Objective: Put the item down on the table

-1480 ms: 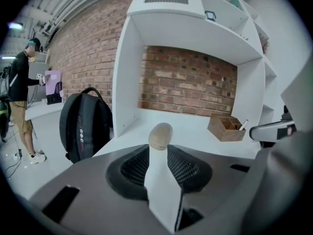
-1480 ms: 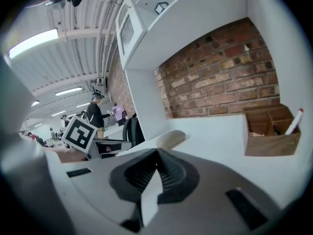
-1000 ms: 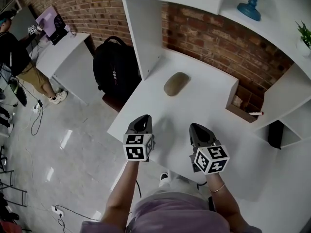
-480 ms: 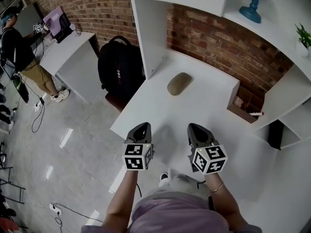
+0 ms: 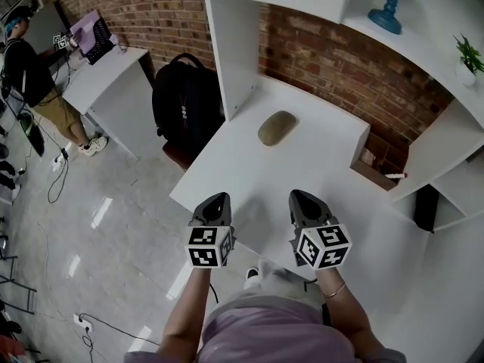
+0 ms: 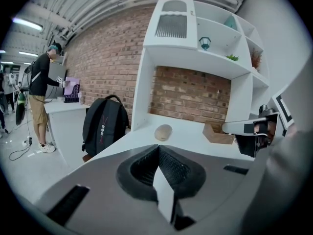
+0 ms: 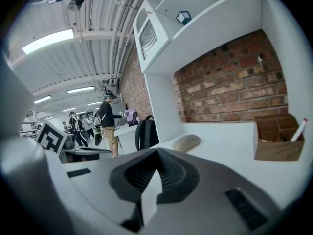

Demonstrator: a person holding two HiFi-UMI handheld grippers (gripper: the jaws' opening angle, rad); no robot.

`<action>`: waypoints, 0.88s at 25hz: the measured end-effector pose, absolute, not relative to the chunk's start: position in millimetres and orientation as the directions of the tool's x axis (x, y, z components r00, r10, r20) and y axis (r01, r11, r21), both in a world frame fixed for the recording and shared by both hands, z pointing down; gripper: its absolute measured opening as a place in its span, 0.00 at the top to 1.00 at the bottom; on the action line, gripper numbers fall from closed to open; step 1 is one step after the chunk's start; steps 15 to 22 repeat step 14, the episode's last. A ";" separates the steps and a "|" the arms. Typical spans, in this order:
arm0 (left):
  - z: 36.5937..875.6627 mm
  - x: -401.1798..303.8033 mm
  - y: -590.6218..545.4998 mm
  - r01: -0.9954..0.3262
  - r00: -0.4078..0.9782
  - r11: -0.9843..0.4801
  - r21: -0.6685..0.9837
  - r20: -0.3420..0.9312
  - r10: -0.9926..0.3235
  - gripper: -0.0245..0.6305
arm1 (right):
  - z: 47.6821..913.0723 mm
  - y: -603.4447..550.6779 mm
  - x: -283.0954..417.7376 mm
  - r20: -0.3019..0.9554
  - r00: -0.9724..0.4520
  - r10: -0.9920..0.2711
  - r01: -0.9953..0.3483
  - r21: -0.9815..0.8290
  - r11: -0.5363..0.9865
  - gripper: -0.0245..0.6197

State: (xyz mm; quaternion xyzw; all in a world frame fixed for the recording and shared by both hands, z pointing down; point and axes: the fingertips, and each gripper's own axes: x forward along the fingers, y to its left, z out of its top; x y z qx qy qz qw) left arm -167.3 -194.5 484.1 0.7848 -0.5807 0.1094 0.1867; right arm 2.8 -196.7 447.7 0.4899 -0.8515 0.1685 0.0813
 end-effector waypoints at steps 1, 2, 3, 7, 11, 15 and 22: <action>483.5 -167.4 -193.7 -0.953 0.300 -0.254 0.167 0.388 -0.871 0.96 | 447.3 -196.3 3.1 0.303 -0.507 -0.807 -0.861 -0.207 0.464 0.97; 483.2 -167.4 -192.8 -0.953 0.299 -0.252 0.168 0.388 -0.872 0.96 | 446.9 -195.8 3.4 0.302 -0.508 -0.807 -0.861 -0.208 0.464 0.97; 483.2 -167.3 -191.8 -0.954 0.297 -0.250 0.168 0.388 -0.873 0.96 | 446.6 -195.2 3.6 0.301 -0.509 -0.807 -0.860 -0.208 0.465 0.97; 482.9 -167.9 -187.1 -0.955 0.293 -0.246 0.169 0.384 -0.875 0.96 | 445.7 -192.5 3.0 0.296 -0.513 -0.806 -0.858 -0.208 0.469 0.97; 482.5 -169.9 -183.1 -0.955 0.291 -0.243 0.169 0.385 -0.876 0.96 | 445.0 -189.2 1.5 0.294 -0.516 -0.805 -0.856 -0.206 0.473 0.97; 481.3 -170.5 -180.7 -0.956 0.288 -0.240 0.169 0.383 -0.878 0.96 | 444.7 -186.8 1.5 0.294 -0.517 -0.804 -0.855 -0.206 0.475 0.97; 481.3 -170.5 -180.7 -0.956 0.288 -0.240 0.169 0.383 -0.878 0.96 | 444.7 -186.8 1.5 0.294 -0.517 -0.804 -0.855 -0.206 0.475 0.97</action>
